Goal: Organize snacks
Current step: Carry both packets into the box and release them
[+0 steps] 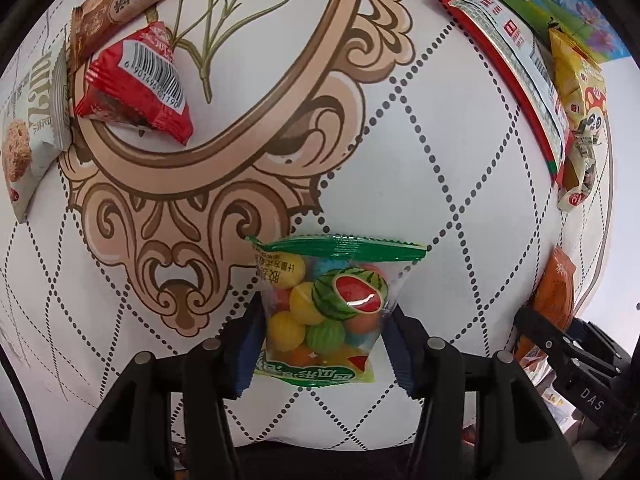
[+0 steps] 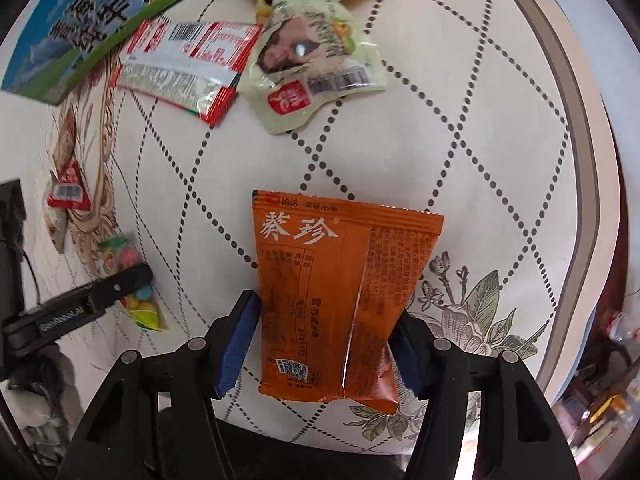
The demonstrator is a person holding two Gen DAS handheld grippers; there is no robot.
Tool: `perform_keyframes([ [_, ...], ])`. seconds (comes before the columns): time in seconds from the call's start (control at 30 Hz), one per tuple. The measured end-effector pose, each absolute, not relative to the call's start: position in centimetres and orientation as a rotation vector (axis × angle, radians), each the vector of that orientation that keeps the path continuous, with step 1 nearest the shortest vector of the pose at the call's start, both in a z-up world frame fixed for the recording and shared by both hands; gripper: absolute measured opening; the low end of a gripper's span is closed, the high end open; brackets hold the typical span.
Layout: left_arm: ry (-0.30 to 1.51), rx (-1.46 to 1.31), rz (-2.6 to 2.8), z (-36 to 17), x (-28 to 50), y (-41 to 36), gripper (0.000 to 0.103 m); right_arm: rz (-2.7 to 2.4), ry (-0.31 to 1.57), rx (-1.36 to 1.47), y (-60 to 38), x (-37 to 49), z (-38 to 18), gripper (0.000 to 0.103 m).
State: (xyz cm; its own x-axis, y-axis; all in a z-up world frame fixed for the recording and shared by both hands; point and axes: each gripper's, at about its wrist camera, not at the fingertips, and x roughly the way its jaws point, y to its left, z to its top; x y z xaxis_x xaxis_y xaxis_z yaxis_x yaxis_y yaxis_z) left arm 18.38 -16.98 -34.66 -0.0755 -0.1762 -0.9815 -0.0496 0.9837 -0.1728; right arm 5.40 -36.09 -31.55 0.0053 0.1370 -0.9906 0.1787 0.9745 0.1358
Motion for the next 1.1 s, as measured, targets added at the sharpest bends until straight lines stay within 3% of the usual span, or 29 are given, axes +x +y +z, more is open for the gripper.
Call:
perform_keyframes([
  [0.07, 1.629, -0.141, -0.1, -33.8, 17.7, -17.9, 0.049, -0.039, 1.547, 0.198, -35.3, 5.4, -31.7, 0.059],
  [0.3, 1.591, -0.178, -0.151, -30.1, 18.3, -19.0, 0.048, 0.026, 1.463, 0.25, -34.0, 6.1, -28.8, 0.056],
  [0.8, 1.354, -0.39, -0.346, -12.5, 33.8, -20.6, 0.049, 0.202, 1.138, 0.284, -33.7, 19.0, -11.0, 0.056],
  [0.9, 1.38, -0.411, -0.335, -12.6, 38.7, -20.5, 0.049, 0.184, 1.112, 0.255, -34.8, 23.0, -8.9, 0.056],
  [1.1, 1.568, -0.515, -0.339, -18.9, 45.5, -21.2, 0.049, 0.178, 1.176, 0.205, -35.3, 30.5, -9.5, 0.056],
])
